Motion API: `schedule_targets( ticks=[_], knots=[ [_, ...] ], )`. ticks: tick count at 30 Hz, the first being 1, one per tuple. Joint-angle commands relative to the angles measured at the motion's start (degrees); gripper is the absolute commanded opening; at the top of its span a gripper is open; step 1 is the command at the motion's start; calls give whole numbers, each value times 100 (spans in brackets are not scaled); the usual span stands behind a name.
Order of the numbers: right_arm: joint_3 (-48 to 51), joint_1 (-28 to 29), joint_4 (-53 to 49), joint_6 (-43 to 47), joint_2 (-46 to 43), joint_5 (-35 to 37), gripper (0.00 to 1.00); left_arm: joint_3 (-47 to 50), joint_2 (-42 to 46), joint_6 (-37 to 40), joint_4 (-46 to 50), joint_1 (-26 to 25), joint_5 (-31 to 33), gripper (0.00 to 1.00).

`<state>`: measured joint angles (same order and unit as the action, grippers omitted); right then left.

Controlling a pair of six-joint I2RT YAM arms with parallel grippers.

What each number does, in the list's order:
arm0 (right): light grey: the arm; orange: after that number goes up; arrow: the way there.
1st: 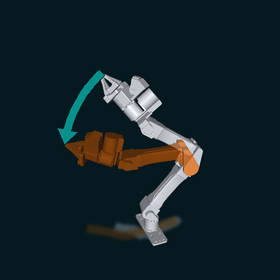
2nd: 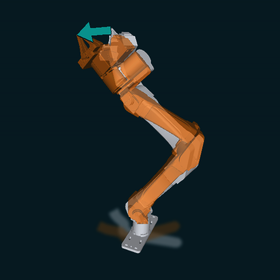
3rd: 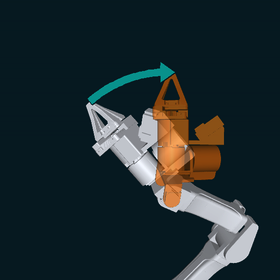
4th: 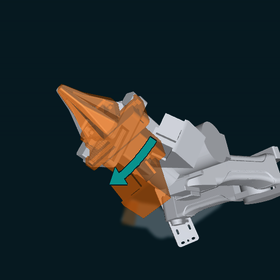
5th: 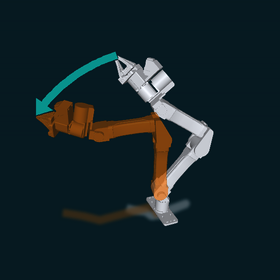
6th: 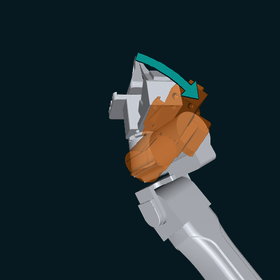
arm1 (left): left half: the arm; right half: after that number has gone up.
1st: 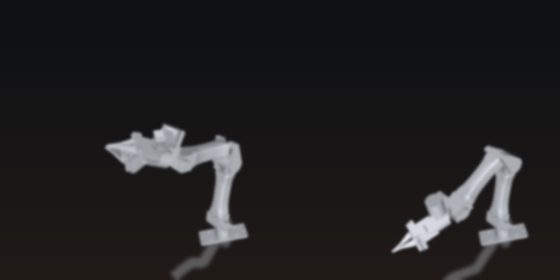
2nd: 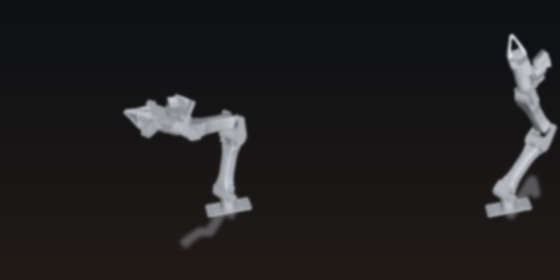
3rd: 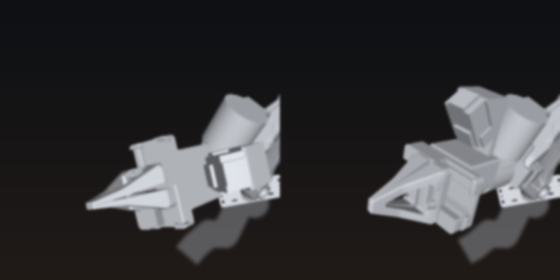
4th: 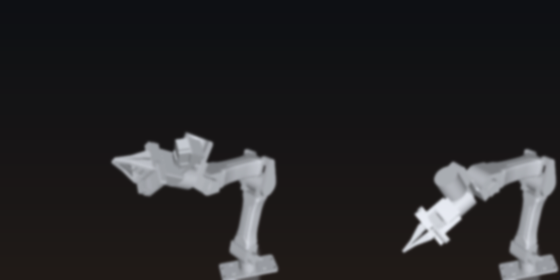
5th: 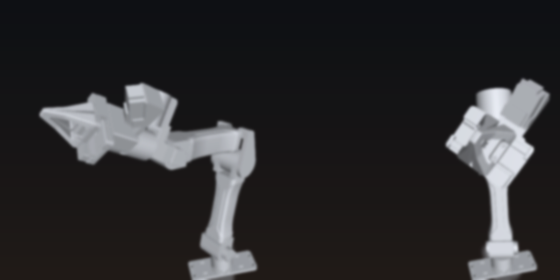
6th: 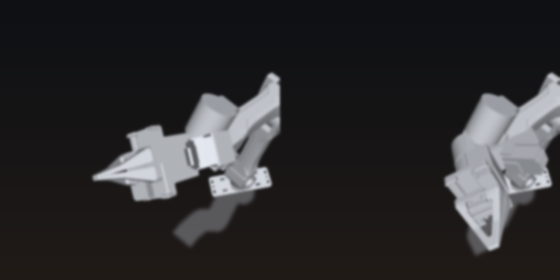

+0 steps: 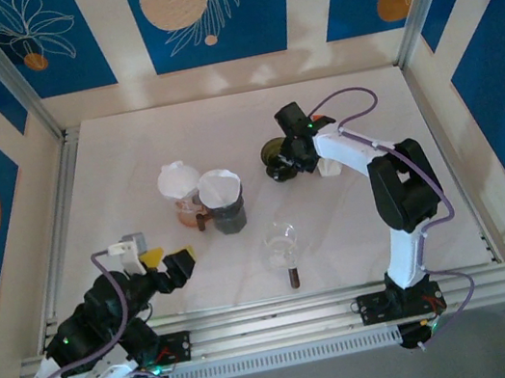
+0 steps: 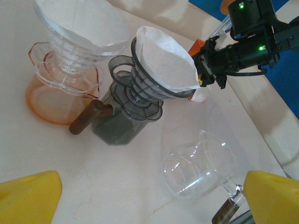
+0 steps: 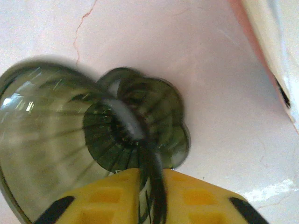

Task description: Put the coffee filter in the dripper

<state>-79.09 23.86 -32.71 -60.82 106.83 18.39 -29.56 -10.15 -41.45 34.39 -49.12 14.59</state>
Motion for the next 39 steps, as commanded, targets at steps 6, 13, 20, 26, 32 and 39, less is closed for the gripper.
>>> schedule_targets(
  ticks=[6,13,20,26,32,39],
  knots=[
    [435,-59,123,296,-652,-221,2,-121,86,121,138,52,119,100],
    [932,-48,-59,834,-2050,-386,0,-212,90,145,212,51,140,100],
    [1077,83,-1143,1382,-3592,-1137,0,-289,87,185,286,51,116,100],
    [851,454,-2333,1720,-4149,-2215,0,-306,109,201,402,52,210,100],
    [822,1232,-2835,1854,-3824,-2414,0,-252,110,173,392,52,221,100],
    [880,1587,-2893,1847,-3715,-2077,0,-282,133,172,470,52,255,100]
  ],
)
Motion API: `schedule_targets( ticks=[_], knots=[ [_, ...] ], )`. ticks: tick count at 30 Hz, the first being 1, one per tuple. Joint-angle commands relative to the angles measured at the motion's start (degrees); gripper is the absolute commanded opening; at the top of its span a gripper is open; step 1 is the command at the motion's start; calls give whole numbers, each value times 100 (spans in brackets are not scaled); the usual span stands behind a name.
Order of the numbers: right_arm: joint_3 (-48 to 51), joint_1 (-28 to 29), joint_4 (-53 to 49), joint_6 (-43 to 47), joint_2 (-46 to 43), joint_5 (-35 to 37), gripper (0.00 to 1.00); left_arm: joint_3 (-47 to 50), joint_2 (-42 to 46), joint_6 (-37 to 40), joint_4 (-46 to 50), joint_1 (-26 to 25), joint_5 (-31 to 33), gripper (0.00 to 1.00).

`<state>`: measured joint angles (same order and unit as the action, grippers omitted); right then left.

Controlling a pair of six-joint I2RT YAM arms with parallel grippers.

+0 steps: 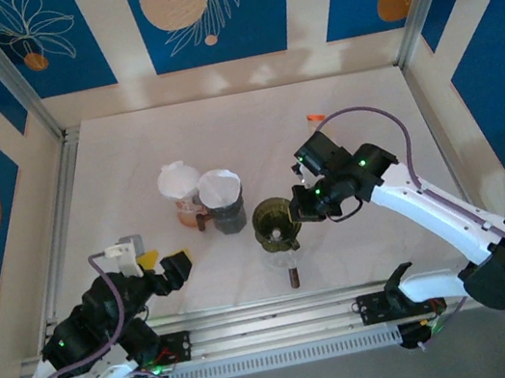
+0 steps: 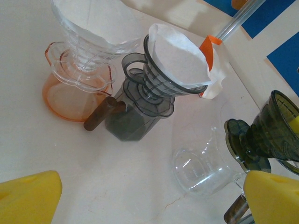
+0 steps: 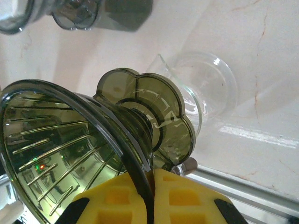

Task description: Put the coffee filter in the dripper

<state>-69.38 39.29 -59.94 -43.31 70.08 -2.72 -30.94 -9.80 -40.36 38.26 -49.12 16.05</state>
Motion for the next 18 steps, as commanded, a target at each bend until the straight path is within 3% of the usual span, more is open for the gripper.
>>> schedule_targets(
  ticks=[1,13,18],
  knots=[
    [-60,52,-159,95,-43,47,0,-138,101,63,82,56,108,100],
    [267,-17,77,138,162,199,0,-114,94,72,66,52,144,100],
    [294,-88,79,121,181,185,10,-133,110,68,102,52,144,100]
  ],
)
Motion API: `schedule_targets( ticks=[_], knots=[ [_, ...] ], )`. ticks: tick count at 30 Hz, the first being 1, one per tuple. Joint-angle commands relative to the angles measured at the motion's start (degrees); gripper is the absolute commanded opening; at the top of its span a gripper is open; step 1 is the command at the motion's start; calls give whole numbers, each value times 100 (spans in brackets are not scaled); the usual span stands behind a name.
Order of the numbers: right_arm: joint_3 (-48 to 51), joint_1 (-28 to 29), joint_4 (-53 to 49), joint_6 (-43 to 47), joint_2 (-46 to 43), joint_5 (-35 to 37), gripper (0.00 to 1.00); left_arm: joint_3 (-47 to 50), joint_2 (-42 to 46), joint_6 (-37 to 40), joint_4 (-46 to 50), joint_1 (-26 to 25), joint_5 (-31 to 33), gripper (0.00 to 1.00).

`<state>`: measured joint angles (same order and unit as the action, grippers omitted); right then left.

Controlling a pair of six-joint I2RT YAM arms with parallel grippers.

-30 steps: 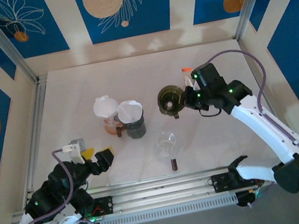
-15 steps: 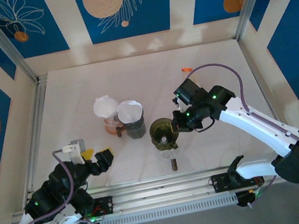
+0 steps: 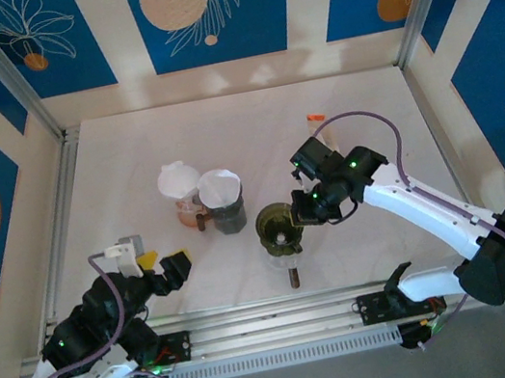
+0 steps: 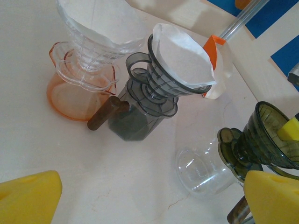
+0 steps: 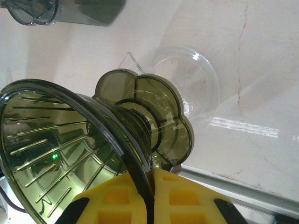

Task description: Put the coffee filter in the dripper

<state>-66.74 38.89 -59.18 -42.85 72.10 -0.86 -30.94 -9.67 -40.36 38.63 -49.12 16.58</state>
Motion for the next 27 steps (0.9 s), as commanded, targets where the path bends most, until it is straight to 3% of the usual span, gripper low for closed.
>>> schedule_targets(
  ticks=[1,5,9,13,18,27],
  knots=[
    [24,-49,-9,67,-20,-9,14,-134,106,66,59,52,102,100],
    [-5,-31,-24,35,-78,23,49,-101,106,72,14,54,81,100],
    [-69,-64,-41,-4,-257,244,62,-97,97,52,-7,52,87,100],
    [-256,-292,-50,62,-529,717,63,-122,97,52,-22,52,114,100],
    [-399,-668,430,613,-538,1882,61,-137,83,96,-64,51,118,100],
    [-1138,-1418,1106,1753,1322,3137,39,-135,40,126,-101,52,71,100]
  ],
)
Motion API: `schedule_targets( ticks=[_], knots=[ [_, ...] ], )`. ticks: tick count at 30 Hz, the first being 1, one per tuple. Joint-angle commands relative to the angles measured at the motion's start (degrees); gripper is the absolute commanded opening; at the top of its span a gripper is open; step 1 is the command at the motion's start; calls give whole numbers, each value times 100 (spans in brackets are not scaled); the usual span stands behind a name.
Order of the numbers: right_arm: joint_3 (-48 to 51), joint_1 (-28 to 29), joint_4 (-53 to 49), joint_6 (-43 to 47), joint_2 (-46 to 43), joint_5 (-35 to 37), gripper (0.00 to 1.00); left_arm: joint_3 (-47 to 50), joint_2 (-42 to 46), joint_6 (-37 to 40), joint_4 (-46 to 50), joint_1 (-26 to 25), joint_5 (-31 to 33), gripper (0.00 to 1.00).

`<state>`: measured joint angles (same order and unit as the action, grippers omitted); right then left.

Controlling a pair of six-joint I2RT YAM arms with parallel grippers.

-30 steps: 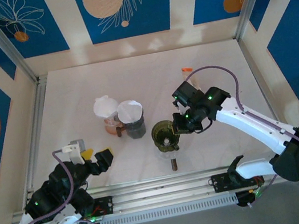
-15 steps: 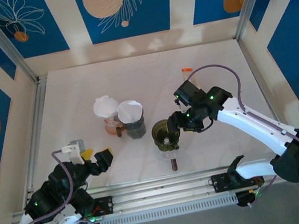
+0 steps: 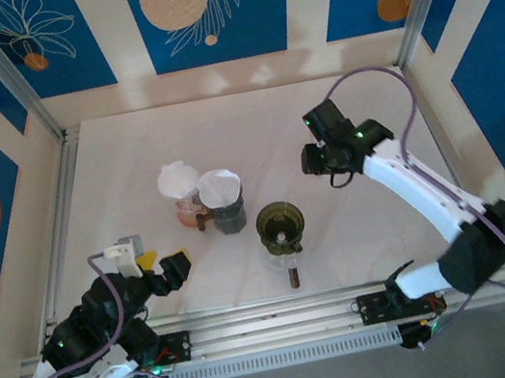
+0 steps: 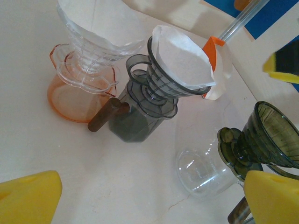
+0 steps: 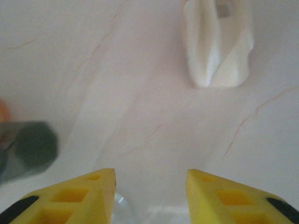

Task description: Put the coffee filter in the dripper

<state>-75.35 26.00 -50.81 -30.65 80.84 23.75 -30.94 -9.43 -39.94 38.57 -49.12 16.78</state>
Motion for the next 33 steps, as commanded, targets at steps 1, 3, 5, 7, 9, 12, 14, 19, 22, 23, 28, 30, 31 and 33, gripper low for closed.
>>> schedule_targets(
  ticks=[1,3,5,7,9,12,14,19,22,23,28,30,31,33],
  knots=[
    [-397,-229,268,581,693,795,37,-128,9,77,-95,52,60,100],
    [-564,-433,349,693,1051,752,32,-110,3,73,-111,52,67,100],
    [-681,-587,432,776,1339,789,32,-105,-15,79,-105,52,93,100],
    [-791,-681,473,876,1559,827,30,-106,-27,92,-104,52,138,100],
    [-879,-753,479,953,1756,865,29,-106,-49,101,-119,52,168,100],
    [-1003,-850,466,982,2033,889,28,-106,-119,125,-189,52,169,100],
    [-1025,-888,518,996,2164,904,27,-106,-194,149,-224,50,151,100],
    [-1165,-902,581,1042,2385,885,26,-115,-297,179,-262,52,141,100],
    [-1234,-904,592,1057,2493,995,26,-118,-305,174,-286,52,141,100],
    [-1260,-903,590,1061,2535,1039,25,-114,-306,178,-288,52,143,100],
    [-1366,-878,581,1087,2737,1106,25,-136,-314,190,-289,52,142,100],
    [-1409,-883,563,1095,2826,1169,25,-133,-313,192,-286,52,142,100],
    [-1428,-876,555,1103,2878,1206,25,-140,-310,193,-288,52,135,100],
    [-1465,-866,556,1145,2964,1309,25,-141,-326,197,-288,52,134,100]
  ],
)
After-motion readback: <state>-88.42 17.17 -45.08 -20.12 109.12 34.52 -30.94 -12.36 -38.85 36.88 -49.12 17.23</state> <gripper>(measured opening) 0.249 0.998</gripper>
